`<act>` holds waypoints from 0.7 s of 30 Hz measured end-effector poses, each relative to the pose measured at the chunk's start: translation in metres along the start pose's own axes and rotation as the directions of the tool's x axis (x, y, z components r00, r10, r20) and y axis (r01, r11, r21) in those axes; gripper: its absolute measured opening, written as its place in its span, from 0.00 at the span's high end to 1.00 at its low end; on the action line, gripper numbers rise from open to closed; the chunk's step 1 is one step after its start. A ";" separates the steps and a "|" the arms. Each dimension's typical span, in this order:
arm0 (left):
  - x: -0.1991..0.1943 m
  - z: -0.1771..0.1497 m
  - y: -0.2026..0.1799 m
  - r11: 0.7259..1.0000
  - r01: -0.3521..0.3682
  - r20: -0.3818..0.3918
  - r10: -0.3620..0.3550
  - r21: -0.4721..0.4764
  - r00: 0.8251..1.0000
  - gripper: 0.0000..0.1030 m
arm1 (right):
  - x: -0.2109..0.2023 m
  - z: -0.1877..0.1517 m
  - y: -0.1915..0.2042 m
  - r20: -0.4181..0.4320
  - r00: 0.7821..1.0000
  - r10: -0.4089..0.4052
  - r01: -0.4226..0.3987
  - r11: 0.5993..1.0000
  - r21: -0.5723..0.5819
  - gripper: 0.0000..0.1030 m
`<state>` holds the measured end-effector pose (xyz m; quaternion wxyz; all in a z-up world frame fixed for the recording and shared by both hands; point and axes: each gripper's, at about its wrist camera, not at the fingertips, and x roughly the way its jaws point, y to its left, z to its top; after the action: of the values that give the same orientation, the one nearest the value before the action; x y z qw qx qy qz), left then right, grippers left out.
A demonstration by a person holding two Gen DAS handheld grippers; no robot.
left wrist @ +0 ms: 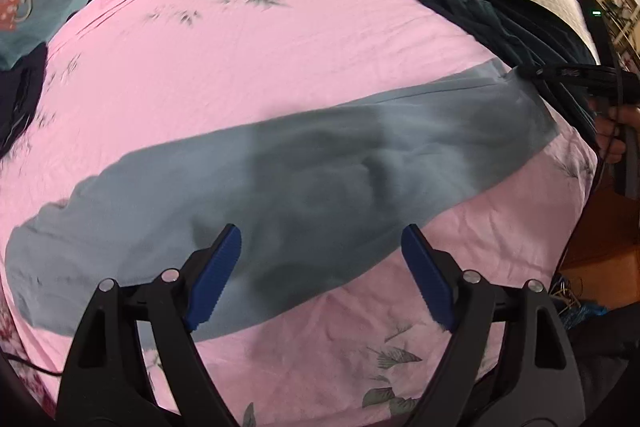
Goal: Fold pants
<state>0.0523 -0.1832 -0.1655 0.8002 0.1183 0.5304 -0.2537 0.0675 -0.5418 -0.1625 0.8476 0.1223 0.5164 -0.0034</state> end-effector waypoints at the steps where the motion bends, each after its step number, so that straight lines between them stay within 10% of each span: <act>1: 0.000 -0.001 0.002 1.000 -0.006 0.002 0.006 -0.021 1.000 0.19 | -0.008 0.003 0.000 0.032 0.999 0.011 -0.011 1.000 -0.005 0.96; 8: 0.011 -0.004 0.000 0.997 -0.048 -0.003 0.048 -0.057 0.999 0.18 | 0.010 0.016 -0.011 0.058 0.997 -0.051 0.052 0.998 -0.017 0.96; 13: 0.011 -0.007 0.015 0.987 -0.120 -0.022 0.118 -0.103 0.993 0.18 | 0.008 0.014 -0.007 0.033 0.986 -0.163 0.164 0.986 -0.034 0.73; 17: 0.001 -0.013 0.046 0.969 -0.170 0.003 0.173 -0.177 0.985 0.16 | -0.028 0.007 0.024 0.130 0.991 -0.013 0.023 0.997 -0.075 0.69; 21: 0.011 -0.029 0.084 0.941 -0.267 -0.021 0.269 -0.209 0.963 0.16 | 0.012 -0.019 0.050 -0.012 1.000 -0.029 0.026 0.985 -0.173 0.63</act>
<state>0.0771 -0.1019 -0.1940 0.8372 0.1032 0.5302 -0.0856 0.0632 -0.4883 -0.1710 0.8512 0.0410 0.5223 0.0307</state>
